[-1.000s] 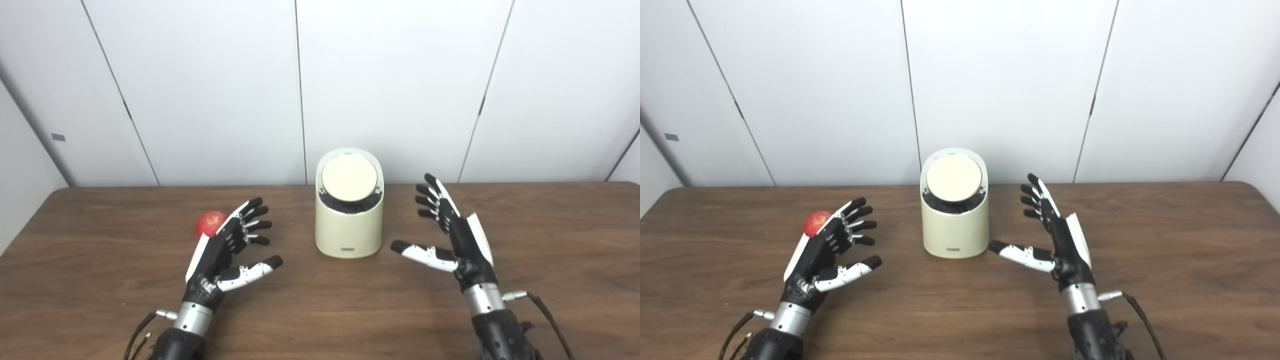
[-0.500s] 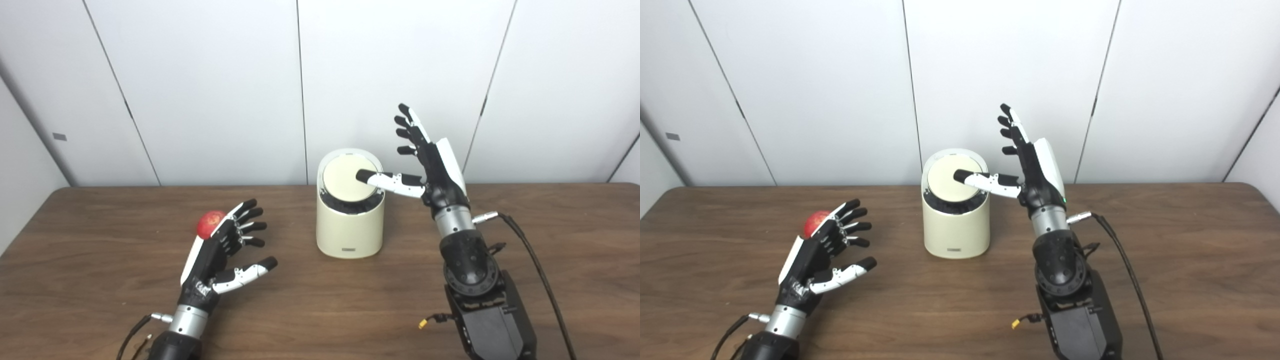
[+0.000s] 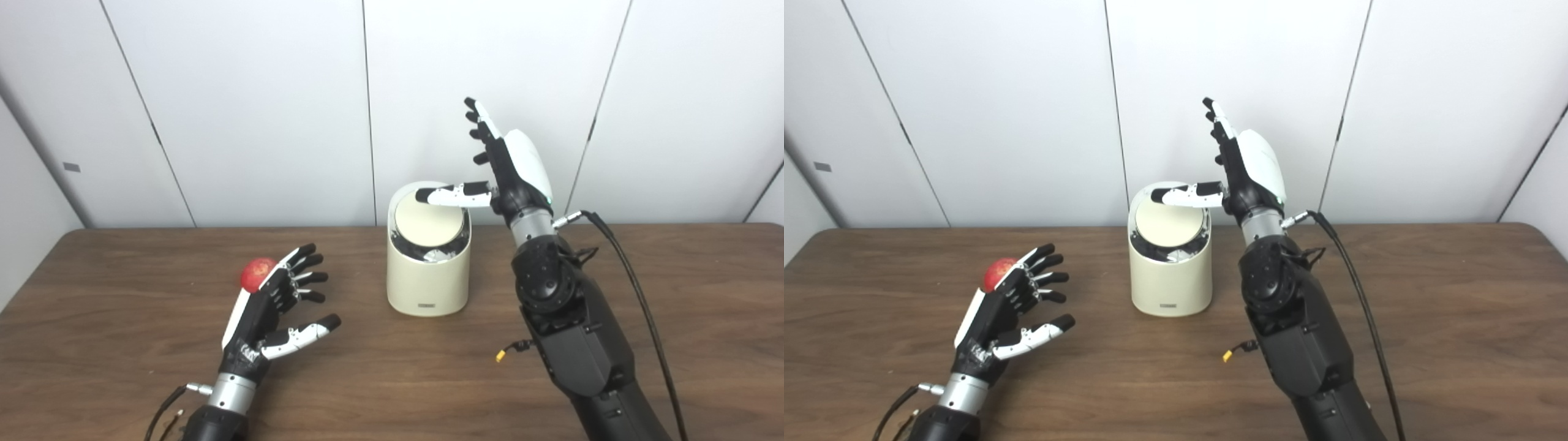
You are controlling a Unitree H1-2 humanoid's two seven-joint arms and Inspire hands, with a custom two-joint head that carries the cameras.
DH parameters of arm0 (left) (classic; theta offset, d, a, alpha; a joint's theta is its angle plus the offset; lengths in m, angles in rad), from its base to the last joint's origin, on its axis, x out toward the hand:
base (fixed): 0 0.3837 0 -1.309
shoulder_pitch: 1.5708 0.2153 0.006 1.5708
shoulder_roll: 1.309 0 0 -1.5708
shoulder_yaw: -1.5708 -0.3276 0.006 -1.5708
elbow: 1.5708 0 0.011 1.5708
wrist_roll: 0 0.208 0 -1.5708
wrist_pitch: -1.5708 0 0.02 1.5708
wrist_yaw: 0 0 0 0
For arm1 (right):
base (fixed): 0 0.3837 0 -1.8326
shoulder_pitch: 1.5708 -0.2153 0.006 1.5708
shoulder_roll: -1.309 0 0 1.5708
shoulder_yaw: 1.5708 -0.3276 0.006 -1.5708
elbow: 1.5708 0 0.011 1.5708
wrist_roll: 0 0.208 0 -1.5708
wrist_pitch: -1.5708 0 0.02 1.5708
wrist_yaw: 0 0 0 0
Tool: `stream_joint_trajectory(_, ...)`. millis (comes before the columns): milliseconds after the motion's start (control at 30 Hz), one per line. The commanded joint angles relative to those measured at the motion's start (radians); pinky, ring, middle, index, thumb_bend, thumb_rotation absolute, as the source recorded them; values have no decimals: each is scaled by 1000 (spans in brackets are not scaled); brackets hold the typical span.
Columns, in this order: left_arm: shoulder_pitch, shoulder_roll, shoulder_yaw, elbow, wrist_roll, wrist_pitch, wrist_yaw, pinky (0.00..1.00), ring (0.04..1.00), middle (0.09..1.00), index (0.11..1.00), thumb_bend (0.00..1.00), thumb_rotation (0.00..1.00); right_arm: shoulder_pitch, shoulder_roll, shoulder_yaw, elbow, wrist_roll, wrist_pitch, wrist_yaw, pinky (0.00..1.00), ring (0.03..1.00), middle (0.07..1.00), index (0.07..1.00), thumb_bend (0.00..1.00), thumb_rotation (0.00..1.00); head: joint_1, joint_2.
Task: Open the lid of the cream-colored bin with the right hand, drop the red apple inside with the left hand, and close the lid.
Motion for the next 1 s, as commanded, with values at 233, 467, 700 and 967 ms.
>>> stream_joint_trajectory(233, -24, 1, 1, -22, -3, -11, 6, 640, 768, 855, 905, 716, 113, -44, -23, 45, 0, -31, -30, -11, 794, 956, 984, 990, 955, 271, 5, 8)
stream_joint_trajectory(467, -22, 2, -1, -23, -14, -14, -4, 639, 760, 856, 905, 702, 88, -38, -33, 69, 8, -50, -41, -20, 817, 955, 981, 979, 965, 262, 4, 13)
stream_joint_trajectory(700, -22, -2, -1, -25, -15, -11, -2, 642, 762, 855, 905, 706, 104, -36, -61, 121, 24, -117, -51, -30, 771, 918, 972, 976, 989, 274, 6, 17)
stream_joint_trajectory(967, -20, -1, -4, -33, -19, -6, -6, 647, 772, 858, 910, 708, 120, -27, -73, 146, 27, -158, -42, -25, 747, 892, 961, 975, 991, 267, 8, 25)
